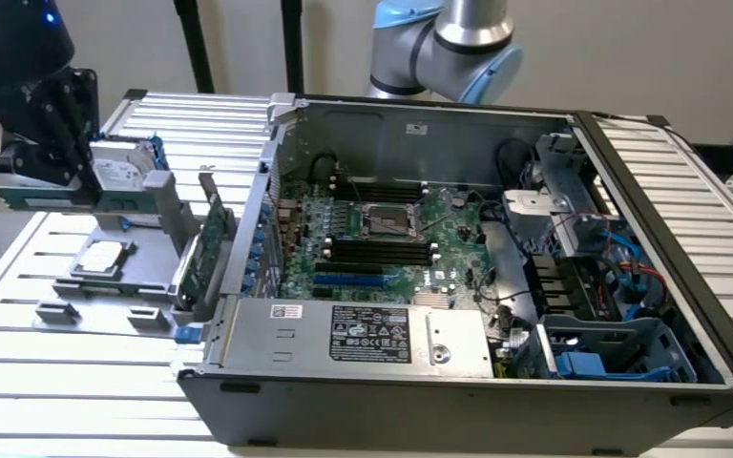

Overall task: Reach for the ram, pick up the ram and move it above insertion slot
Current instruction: 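Pick up the ram and move it above insertion slot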

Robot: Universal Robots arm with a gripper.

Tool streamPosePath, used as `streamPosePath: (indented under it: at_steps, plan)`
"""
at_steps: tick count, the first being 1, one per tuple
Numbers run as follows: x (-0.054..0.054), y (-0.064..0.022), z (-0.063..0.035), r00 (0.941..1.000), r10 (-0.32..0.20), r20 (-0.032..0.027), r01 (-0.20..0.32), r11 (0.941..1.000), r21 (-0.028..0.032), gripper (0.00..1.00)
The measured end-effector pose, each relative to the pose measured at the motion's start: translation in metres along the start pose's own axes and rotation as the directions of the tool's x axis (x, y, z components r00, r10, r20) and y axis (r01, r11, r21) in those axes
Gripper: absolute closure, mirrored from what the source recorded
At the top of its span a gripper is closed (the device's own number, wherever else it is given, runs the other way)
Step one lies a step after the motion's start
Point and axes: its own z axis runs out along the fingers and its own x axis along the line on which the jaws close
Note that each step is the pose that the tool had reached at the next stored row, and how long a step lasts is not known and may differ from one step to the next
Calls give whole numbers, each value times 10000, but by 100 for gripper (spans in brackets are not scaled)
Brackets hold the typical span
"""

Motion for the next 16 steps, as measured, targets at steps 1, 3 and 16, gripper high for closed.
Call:
streamPosePath:
  at_steps: [1,3,16]
  plan:
    - [1,-38,-15,10000,-3,29,3,10000,0,87]
    - [2,-118,-38,10000,-5,88,5,10000,0,87]
    - [11,-665,-171,9980,-34,626,34,10000,13,87]
